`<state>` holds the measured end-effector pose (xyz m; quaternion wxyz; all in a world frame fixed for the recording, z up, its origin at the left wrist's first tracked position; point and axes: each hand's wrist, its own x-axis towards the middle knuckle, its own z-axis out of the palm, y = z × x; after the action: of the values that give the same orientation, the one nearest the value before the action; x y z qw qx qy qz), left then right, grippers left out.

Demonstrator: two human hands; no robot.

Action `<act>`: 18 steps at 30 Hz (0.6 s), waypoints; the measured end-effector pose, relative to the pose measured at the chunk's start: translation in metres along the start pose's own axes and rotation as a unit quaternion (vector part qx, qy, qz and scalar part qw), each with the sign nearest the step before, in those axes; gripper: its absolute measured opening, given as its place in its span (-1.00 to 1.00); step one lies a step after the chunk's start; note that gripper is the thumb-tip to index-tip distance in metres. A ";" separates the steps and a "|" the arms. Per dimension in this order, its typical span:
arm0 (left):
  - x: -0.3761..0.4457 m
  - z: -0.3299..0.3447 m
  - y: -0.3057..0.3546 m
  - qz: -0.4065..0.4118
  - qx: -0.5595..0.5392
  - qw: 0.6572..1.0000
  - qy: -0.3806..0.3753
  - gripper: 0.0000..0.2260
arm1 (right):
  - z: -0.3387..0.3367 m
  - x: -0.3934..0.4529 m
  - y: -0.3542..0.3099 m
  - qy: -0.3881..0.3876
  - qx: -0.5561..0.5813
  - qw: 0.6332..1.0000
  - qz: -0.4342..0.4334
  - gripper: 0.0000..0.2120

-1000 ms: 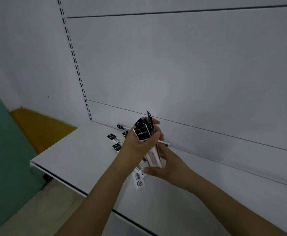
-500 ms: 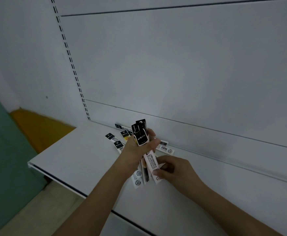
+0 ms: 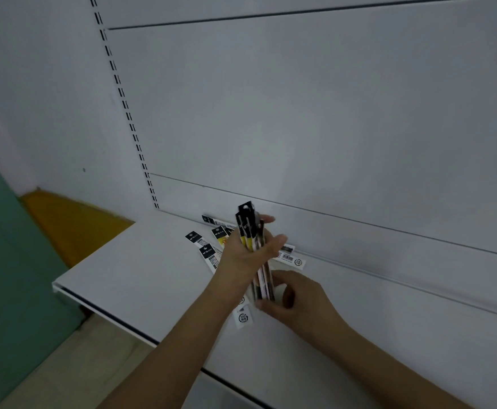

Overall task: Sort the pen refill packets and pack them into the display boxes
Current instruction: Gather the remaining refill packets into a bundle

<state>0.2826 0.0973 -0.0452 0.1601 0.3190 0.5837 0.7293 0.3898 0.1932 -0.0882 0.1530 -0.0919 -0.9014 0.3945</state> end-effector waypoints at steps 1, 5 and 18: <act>0.000 0.000 0.000 -0.007 0.009 1.000 -0.023 -0.72 | -0.001 0.001 0.000 0.009 0.001 1.000 0.003 -0.71; -0.003 0.000 0.003 -0.006 0.024 0.999 -0.028 -0.81 | -0.002 0.002 -0.002 0.010 0.018 1.000 -0.016 -0.62; -0.015 0.016 0.012 -0.025 0.108 0.990 -0.086 -0.89 | 0.011 -0.002 -0.004 0.007 -0.051 0.998 0.034 -0.21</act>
<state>0.3056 0.0969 -0.0355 0.1929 0.3808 0.6509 0.6277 0.3878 0.1826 -0.0922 0.1413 -0.1331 -0.9157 0.3518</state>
